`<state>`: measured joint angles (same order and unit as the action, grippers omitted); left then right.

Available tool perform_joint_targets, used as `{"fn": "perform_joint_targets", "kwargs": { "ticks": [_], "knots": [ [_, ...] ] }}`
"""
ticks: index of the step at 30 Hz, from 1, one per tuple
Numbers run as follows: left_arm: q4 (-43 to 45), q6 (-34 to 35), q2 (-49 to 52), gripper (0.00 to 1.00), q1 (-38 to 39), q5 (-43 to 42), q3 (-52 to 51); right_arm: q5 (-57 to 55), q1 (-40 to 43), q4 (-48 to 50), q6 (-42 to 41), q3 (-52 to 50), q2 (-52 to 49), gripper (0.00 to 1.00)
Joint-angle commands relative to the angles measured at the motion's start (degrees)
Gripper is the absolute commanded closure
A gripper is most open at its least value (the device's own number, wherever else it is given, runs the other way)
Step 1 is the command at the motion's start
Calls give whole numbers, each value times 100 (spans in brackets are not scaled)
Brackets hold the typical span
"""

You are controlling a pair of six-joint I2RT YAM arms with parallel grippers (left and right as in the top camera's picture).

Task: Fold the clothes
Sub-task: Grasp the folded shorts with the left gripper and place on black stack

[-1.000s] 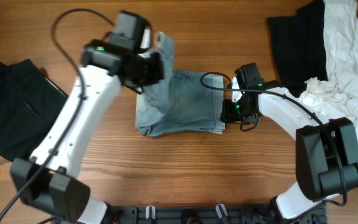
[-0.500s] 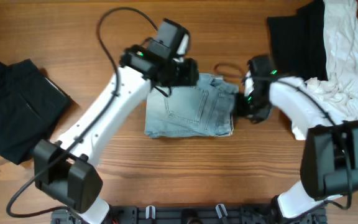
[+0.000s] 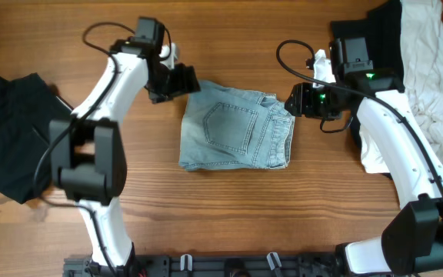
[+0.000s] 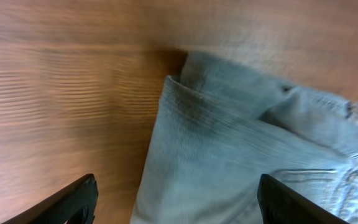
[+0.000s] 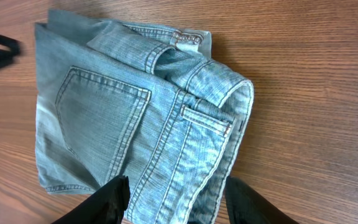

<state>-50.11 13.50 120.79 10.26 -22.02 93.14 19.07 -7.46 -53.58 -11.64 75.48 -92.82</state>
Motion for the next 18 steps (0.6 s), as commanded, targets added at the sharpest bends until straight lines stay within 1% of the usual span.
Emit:
{"fn": "perform_joint_targets", "kwargs": {
  "ticks": [1,2,3,4,5,6,7,8,10,11,12,14,16,18],
  "knots": [
    [129,-472,601,18,133,-914,61,109,-9,17,109,-24,-94,45],
    [168,-756,763,18,225,-1233,61,109,-9,20,109,-24,-94,45],
    [186,-828,850,18,304,-1274,61,107,-9,20,109,-24,-94,45],
    [195,-922,916,21,409,-1255,61,109,-9,20,109,-24,-94,45],
    [203,-1012,931,32,472,-1244,61,109,-9,17,109,-24,-94,44],
    [262,-1073,931,60,542,-1145,61,109,-9,15,109,-24,-94,44],
    [330,-1073,896,83,566,-1113,63,107,-9,11,111,-24,-94,45],
    [372,-1071,874,96,551,-1110,74,107,-9,2,114,-24,-94,45],
    [269,-1040,752,96,424,-931,197,90,-9,-7,114,-24,-94,45],
    [122,-968,625,96,319,-614,308,50,-9,-9,118,-24,-94,44],
    [-166,-815,341,96,79,85,560,-92,-9,-33,114,-24,-94,44],
    [-334,-706,-61,96,-229,590,776,-127,-9,-59,118,-24,-94,45],
    [-352,-702,-634,96,-710,874,966,-127,-9,-66,116,-24,-94,44],
    [-96,-675,-1318,96,-1419,1012,1019,-127,-9,-61,116,-24,-94,44]
  ]
}}
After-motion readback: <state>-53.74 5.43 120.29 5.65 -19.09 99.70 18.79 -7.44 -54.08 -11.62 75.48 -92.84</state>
